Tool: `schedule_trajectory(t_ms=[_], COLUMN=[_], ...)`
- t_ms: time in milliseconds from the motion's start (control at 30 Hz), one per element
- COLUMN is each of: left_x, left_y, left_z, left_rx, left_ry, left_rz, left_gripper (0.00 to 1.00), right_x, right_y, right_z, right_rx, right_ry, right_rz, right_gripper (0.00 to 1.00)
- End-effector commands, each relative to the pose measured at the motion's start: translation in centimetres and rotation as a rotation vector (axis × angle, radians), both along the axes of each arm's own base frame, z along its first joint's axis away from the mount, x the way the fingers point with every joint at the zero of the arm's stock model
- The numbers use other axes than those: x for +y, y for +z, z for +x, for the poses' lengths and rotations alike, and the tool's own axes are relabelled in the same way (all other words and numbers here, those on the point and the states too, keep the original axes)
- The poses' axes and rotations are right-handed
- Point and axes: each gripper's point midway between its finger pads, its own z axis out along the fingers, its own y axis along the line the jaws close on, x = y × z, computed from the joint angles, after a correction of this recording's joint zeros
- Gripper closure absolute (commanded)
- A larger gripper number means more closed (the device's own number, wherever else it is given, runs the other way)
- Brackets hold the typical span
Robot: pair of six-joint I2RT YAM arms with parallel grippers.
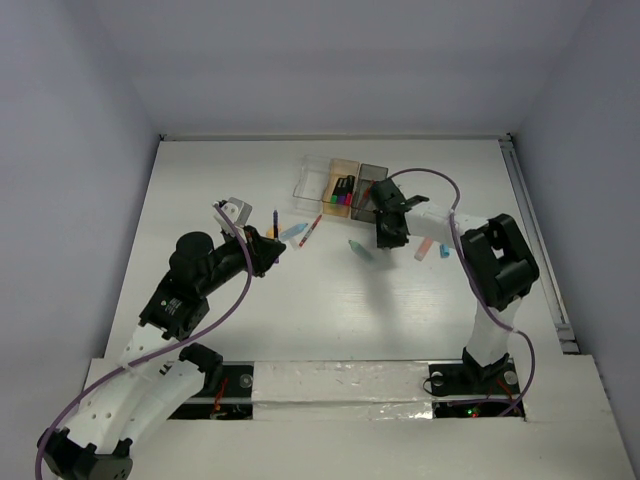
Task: Sort the stationery into containers
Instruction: Close the pen cap on the pen.
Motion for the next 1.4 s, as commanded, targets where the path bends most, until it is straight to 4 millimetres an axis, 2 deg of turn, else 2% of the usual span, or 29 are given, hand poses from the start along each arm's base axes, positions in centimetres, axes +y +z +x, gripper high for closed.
schedule_trajectory(t_ms=[0,33,67,167,200,267,300,333,400,433,467,500,533,567,600,667,700,733,800,867,900,967,1100,1167,1233,1367], left_x=[0.0,0.0,0.0,0.0,0.0,-0.1,-0.1,-0.2,-0.4,-0.6,-0.5,-0.6,-0.9,-1.0,-1.2,-1.5,-1.6,-1.9,-1.8,-1.9,-1.9,-1.8,-2.0,-2.1,-2.2,-2.3], left_y=[3.2,3.1,3.1,3.1,3.1,3.0,3.0,2.9,2.8,2.8,2.8,2.9,2.8,2.7,2.6,2.2,2.1,1.9,1.8,1.8,1.8,1.6,1.0,0.7,0.7,0.4], left_z=[0.1,0.1,0.2,0.2,0.2,0.2,0.2,0.2,0.2,0.1,0.2,0.2,0.1,0.1,0.0,0.2,0.2,0.1,0.3,0.3,0.3,0.6,0.6,0.6,0.6,0.8], left_rx=[-0.086,-0.084,-0.084,-0.083,-0.083,-0.080,-0.080,-0.074,-0.071,-0.070,-0.070,-0.073,-0.068,-0.063,-0.059,-0.041,-0.037,-0.027,-0.024,-0.025,-0.025,-0.016,0.012,0.019,0.022,0.031], left_ry=[-0.004,-0.004,-0.004,-0.004,-0.004,-0.009,-0.009,-0.012,-0.021,-0.036,-0.033,-0.041,-0.056,-0.065,-0.074,-0.093,-0.100,-0.115,-0.113,-0.118,-0.118,-0.113,-0.134,-0.140,-0.141,-0.144], left_rz=[-0.035,-0.034,-0.034,-0.034,-0.034,-0.033,-0.033,-0.032,-0.032,-0.034,-0.037,-0.041,-0.043,-0.046,-0.049,-0.047,-0.047,-0.047,-0.048,-0.049,-0.049,-0.048,-0.047,-0.046,-0.045,-0.042], left_gripper=[1.00,1.00,1.00,1.00,1.00,1.00,1.00,1.00,1.00,1.00,1.00,1.00,1.00,1.00,1.00,1.00,1.00,1.00,1.00,1.00,1.00,1.00,1.00,1.00,1.00,1.00], right_x=[-1.7,-1.7,-1.7,-1.7,-1.8,-1.6,-1.8,-1.4,-1.0,0.1,0.8,1.9,3.1,3.9,5.3,7.3,8.7,10.1,12.2,13.5,14.6,15.8,18.5,19.6,20.9,22.2], right_y=[-3.6,-3.6,-3.6,-3.3,-3.2,-1.0,-1.3,0.7,2.5,4.0,7.3,8.0,10.4,13.4,14.7,18.6,20.8,23.8,27.1,31.4,32.6,35.7,38.1,38.3,38.8,38.9], right_z=[-2.5,-2.5,-2.6,-2.5,-2.5,-1.6,-2.0,-1.1,-1.0,-0.4,0.0,-0.8,-0.2,-0.4,-1.0,-0.8,-1.4,-1.1,-2.1,-2.3,-3.2,-3.7,-4.9,-5.0,-6.0,-6.7], right_rx=[0.121,0.123,0.123,0.108,0.098,0.013,0.021,-0.052,-0.115,-0.178,-0.267,-0.283,-0.372,-0.454,-0.498,-0.604,-0.641,-0.723,-0.768,-0.863,-0.866,-0.931,-0.950,-0.942,-0.938,-0.929], right_ry=[-0.008,-0.010,-0.010,-0.015,-0.018,-0.027,-0.029,-0.031,-0.021,0.001,0.015,0.058,0.079,0.097,0.123,0.151,0.195,0.226,0.281,0.302,0.348,0.373,0.426,0.449,0.485,0.512], right_rz=[-0.101,-0.102,-0.102,-0.093,-0.094,-0.061,-0.065,-0.026,0.023,0.079,0.150,0.213,0.275,0.322,0.334,0.419,0.505,0.610,0.766,0.897,0.957,1.072,1.205,1.237,1.272,1.284], right_gripper=[0.74,0.81,0.81,0.92,1.00,1.00,1.00,1.00,1.00,1.00,1.00,1.00,1.00,1.00,1.00,1.00,1.00,1.00,1.00,1.00,1.00,1.00,1.00,1.00,1.00,1.00])
